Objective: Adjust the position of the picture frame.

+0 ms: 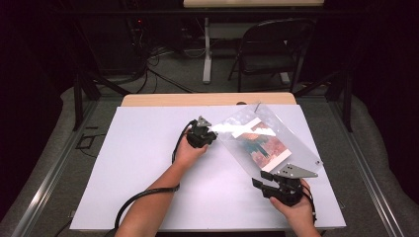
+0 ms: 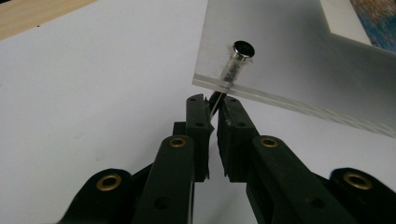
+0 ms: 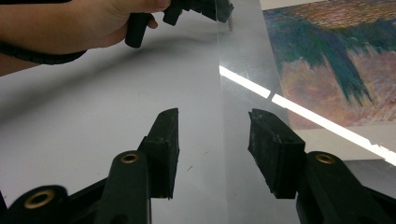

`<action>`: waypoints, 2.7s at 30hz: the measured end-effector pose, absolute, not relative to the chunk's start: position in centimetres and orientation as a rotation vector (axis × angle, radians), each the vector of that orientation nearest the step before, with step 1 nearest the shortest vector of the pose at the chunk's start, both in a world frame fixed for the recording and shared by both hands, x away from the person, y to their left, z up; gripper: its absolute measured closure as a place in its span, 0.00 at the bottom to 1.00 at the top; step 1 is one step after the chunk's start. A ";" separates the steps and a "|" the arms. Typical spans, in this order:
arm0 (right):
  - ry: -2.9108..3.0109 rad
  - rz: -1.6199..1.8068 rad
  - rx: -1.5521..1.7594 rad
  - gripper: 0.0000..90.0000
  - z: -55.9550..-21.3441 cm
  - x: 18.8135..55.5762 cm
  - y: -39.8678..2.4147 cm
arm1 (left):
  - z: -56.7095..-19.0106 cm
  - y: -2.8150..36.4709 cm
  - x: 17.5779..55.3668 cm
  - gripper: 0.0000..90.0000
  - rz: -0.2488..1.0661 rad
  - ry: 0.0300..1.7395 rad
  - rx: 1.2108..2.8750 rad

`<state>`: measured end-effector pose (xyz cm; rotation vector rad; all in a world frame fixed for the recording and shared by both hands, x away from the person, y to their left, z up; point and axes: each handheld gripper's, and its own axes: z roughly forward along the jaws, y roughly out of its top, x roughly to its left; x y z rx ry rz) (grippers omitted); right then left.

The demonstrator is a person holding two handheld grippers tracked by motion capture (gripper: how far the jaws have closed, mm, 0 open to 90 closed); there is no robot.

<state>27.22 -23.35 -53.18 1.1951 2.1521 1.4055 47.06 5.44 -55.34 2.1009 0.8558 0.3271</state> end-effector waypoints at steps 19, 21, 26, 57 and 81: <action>2.144 1.428 1.222 0.58 -53.3 27.4 -23.5 | -56.0 4.7 47.3 0.92 0.398 0.771 2.109; 2.151 1.424 1.226 0.58 -53.3 27.4 -23.5 | -55.9 4.8 47.2 0.92 0.395 0.774 2.101; 2.152 1.423 1.221 0.58 -53.2 27.3 -23.6 | -55.0 5.3 46.1 0.93 0.398 0.707 2.164; 2.331 1.465 1.142 0.84 -52.6 26.0 -21.1 | -55.5 7.7 38.2 0.90 0.220 0.623 2.154; 2.523 1.257 1.211 1.00 -53.0 26.6 -20.0 | -52.1 11.1 36.4 0.93 0.266 0.626 2.075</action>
